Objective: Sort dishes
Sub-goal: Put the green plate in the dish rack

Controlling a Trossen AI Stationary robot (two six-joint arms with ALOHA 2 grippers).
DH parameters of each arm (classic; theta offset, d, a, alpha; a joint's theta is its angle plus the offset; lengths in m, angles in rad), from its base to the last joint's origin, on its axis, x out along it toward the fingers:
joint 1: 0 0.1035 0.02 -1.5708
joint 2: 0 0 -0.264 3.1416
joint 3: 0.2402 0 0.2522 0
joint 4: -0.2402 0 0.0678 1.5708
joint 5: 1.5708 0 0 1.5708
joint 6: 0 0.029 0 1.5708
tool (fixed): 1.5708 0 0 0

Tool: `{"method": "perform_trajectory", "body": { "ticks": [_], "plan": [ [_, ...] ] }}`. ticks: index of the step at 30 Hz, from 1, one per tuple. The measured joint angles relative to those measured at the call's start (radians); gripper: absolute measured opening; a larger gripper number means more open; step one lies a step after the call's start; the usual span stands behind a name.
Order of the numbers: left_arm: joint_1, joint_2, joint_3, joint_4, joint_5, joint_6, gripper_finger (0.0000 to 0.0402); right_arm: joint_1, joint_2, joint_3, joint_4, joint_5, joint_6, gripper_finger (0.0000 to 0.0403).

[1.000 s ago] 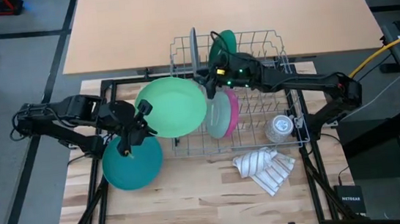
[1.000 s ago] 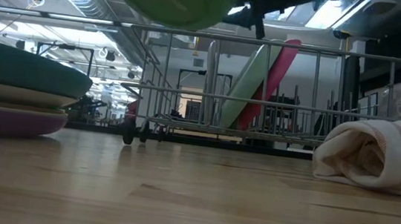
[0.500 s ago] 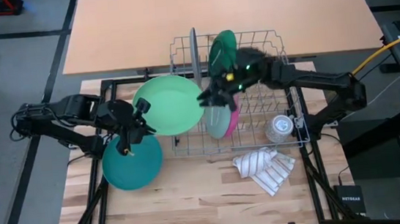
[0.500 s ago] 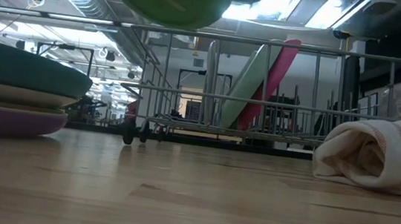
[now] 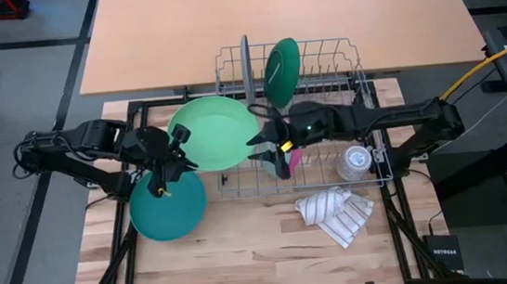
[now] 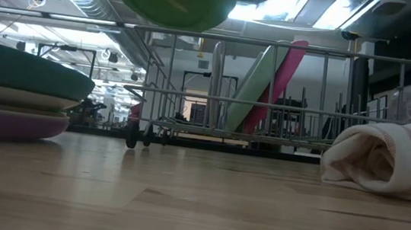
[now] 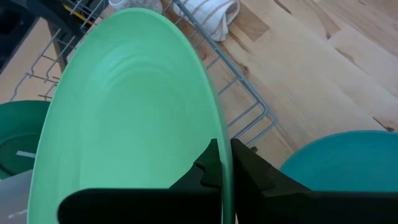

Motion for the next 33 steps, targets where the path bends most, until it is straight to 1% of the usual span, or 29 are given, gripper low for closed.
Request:
{"method": "perform_trajectory", "body": {
  "ticks": [10,18,22,29,33],
  "plan": [
    [-0.003,0.002,0.0,0.012,0.009,-0.004,0.0005,0.005,0.05,0.001,0.0,-0.002,-0.006,0.0179],
    [-0.003,0.002,-0.002,0.014,0.015,-0.002,0.0006,0.005,0.083,0.002,0.0,-0.029,-0.026,0.0176],
    [-0.003,0.002,-0.002,0.009,0.022,0.001,0.0006,0.005,0.1,0.002,0.001,-0.058,-0.026,0.0151],
    [-0.003,0.002,-0.002,0.009,0.025,0.06,0.0006,0.006,0.113,0.002,0.0,-0.11,-0.032,0.0086],
    [-0.004,0.002,-0.002,0.014,0.027,0.11,0.0007,0.006,0.113,0.002,0.005,-0.172,-0.037,0.0053]
  ]
}}
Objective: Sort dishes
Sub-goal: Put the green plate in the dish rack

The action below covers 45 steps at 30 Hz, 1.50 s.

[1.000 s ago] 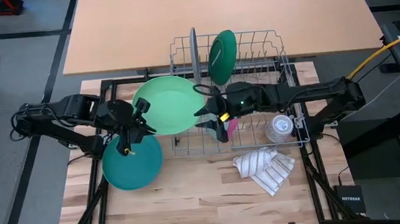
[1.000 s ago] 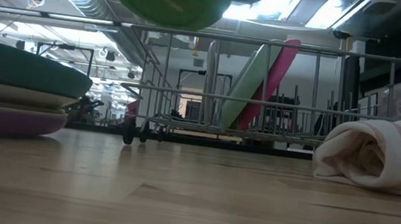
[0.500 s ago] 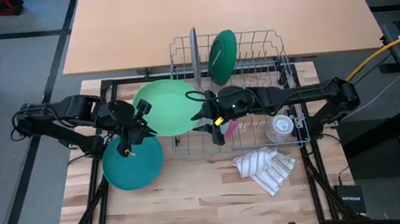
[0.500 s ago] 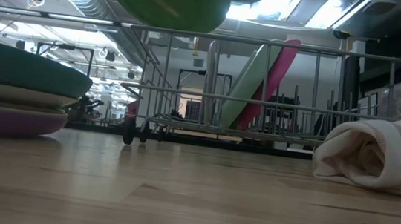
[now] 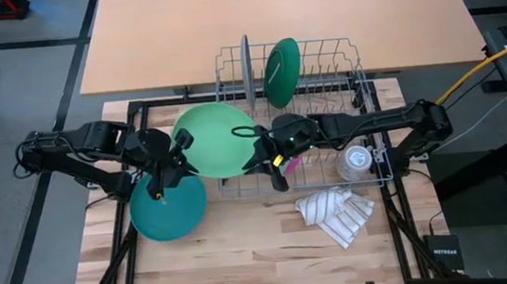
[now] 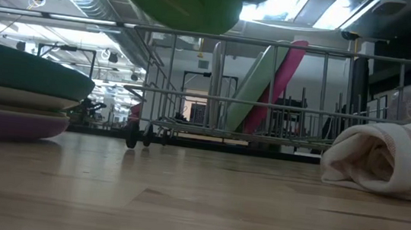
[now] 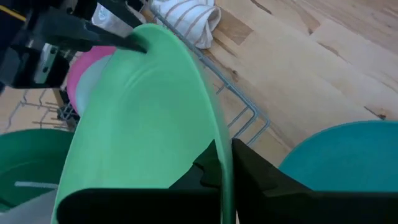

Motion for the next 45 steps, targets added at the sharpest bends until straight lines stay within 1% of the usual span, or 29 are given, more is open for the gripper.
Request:
{"method": "perform_trajectory", "body": {
  "ticks": [3,6,9,12,14,17,20,24,28,31,35,37,41,43,45],
  "plan": [
    [0.0,0.0,0.0,0.005,-0.006,0.044,0.0014,0.0,0.001,0.0,0.005,-0.042,0.0,0.0035],
    [0.001,0.0,0.0,0.017,-0.02,0.055,0.0032,0.0,0.001,0.0,0.009,-0.066,0.007,0.0026],
    [0.001,0.0,0.0,0.031,-0.035,0.038,0.0058,0.0,0.001,0.0,0.016,-0.086,0.012,0.0023],
    [0.002,0.0,0.0,0.055,-0.06,-0.011,0.0085,0.0,0.001,-0.001,0.032,-0.11,0.021,0.0021],
    [0.002,-0.001,0.001,0.066,-0.085,-0.037,0.0104,0.0,0.001,-0.002,0.041,-0.115,0.023,0.002],
    [0.003,-0.002,0.002,0.074,-0.116,-0.031,0.0127,0.0,0.002,-0.002,0.043,-0.109,0.026,0.002],
    [0.002,-0.002,0.003,0.113,-0.148,-0.014,0.0143,-0.002,0.004,-0.003,0.049,-0.075,0.031,0.002],
    [0.002,-0.002,0.004,0.218,-0.174,-0.029,0.0147,-0.002,0.004,-0.003,0.052,-0.017,0.03,0.002],
    [0.002,-0.002,0.004,0.315,-0.228,0.029,0.0145,-0.002,0.004,-0.003,0.085,0.044,0.026,0.0011],
    [0.002,-0.002,0.004,0.354,-0.279,0.055,0.0145,-0.002,0.004,-0.003,0.141,0.068,0.02,0.0008],
    [0.001,-0.004,0.004,0.358,-0.352,0.062,0.0147,-0.002,0.003,0.0,0.186,0.077,0.022,0.0012],
    [0.001,-0.006,0.004,0.359,-0.4,0.026,0.0145,-0.003,0.003,0.021,0.166,0.087,0.023,0.0013],
    [0.0,-0.018,0.004,0.384,-0.484,-0.053,0.0137,-0.003,0.002,0.071,0.133,0.183,0.02,0.0008],
    [-0.009,-0.03,0.003,0.424,-0.531,-0.056,0.0132,-0.01,0.002,0.102,0.107,0.218,0.018,0.0008],
    [-0.018,-0.043,0.003,0.478,-0.585,-0.038,0.0127,-0.021,-0.001,0.13,0.092,0.226,0.019,0.0009]
  ]
}}
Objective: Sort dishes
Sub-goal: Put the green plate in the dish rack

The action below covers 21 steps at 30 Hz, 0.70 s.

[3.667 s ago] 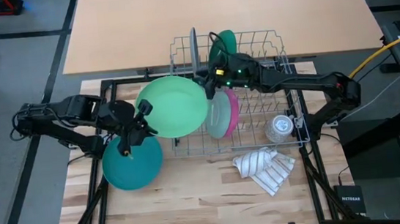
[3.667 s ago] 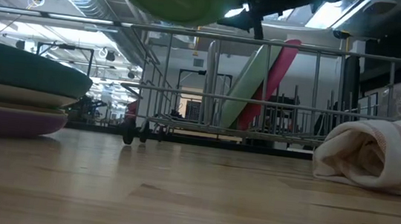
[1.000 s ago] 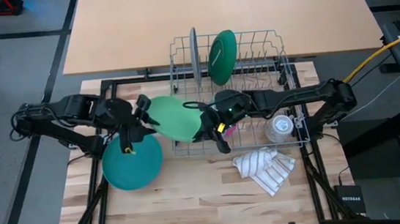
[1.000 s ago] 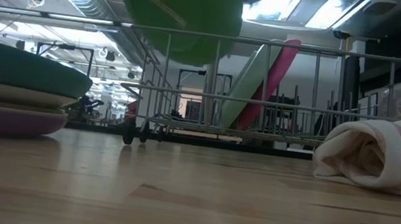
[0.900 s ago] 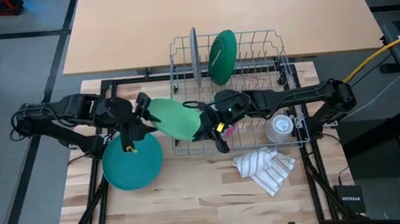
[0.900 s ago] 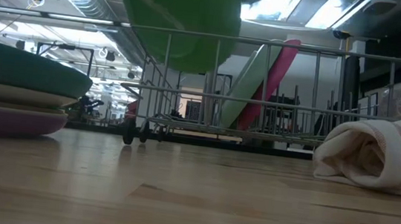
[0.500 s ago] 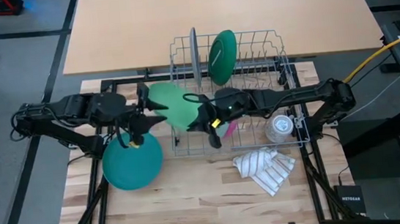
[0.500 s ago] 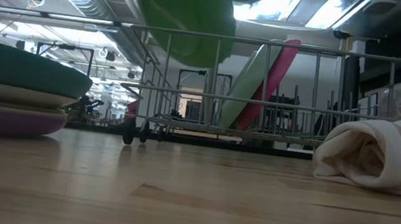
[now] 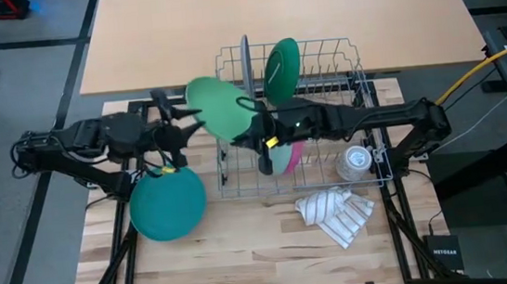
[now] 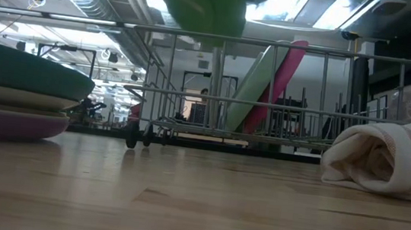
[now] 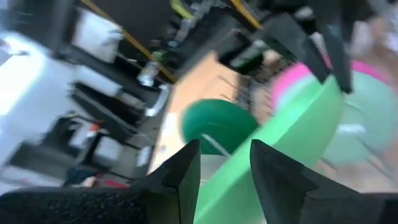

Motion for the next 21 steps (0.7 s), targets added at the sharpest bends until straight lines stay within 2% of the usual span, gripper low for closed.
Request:
{"method": "perform_trajectory", "body": {
  "ticks": [3,6,12,21],
  "plan": [
    [-0.016,-0.029,0.0,0.082,-0.051,0.032,0.0121,-0.024,-0.002,0.046,-0.022,0.0,0.0,0.0009],
    [-0.021,-0.061,0.0,0.114,-0.057,0.024,0.0115,-0.053,-0.002,0.1,-0.064,0.006,0.001,0.0008],
    [-0.021,-0.118,-0.001,0.085,-0.058,-0.128,0.0106,-0.107,-0.002,0.279,-0.212,0.045,0.049,0.001],
    [-0.02,-0.107,-0.001,-0.157,-0.056,-0.344,0.0095,-0.192,-0.002,0.572,-0.467,0.141,0.172,0.0008]
  ]
}}
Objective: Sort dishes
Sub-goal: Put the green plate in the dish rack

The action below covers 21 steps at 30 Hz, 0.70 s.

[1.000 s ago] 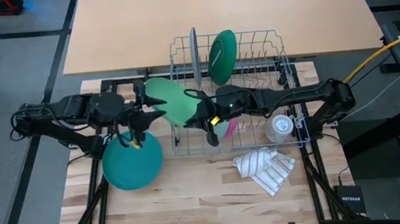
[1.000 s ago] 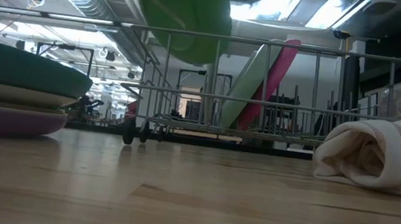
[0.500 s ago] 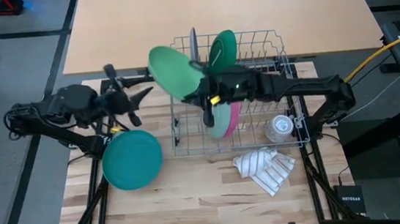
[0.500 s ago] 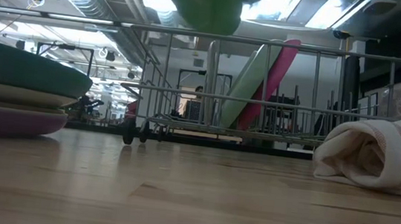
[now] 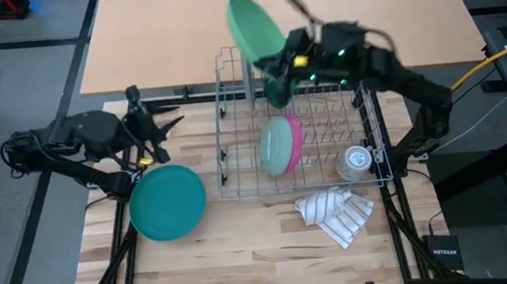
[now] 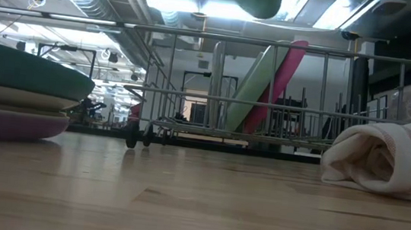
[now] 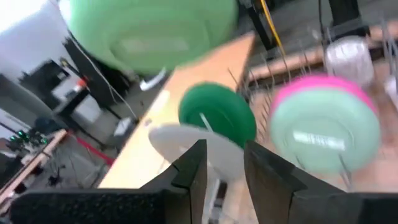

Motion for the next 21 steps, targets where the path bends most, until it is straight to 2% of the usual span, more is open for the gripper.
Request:
{"method": "perform_trajectory", "body": {
  "ticks": [3,9,14,21],
  "plan": [
    [0.0,0.02,-0.002,-0.076,-0.001,-0.049,0.0092,-0.026,0.0,0.081,-0.062,0.004,0.039,0.0007],
    [0.0,0.046,-0.048,-0.093,0.0,-0.069,0.0092,-0.073,-0.001,0.236,-0.201,-0.003,0.099,0.0007],
    [0.001,0.066,-0.074,-0.081,0.0,-0.069,0.0086,-0.121,-0.069,0.217,-0.281,-0.007,0.12,0.0007],
    [0.001,0.074,-0.11,-0.066,0.0,-0.105,0.0076,-0.2,-0.148,0.217,-0.477,-0.009,0.208,0.0007]
  ]
}}
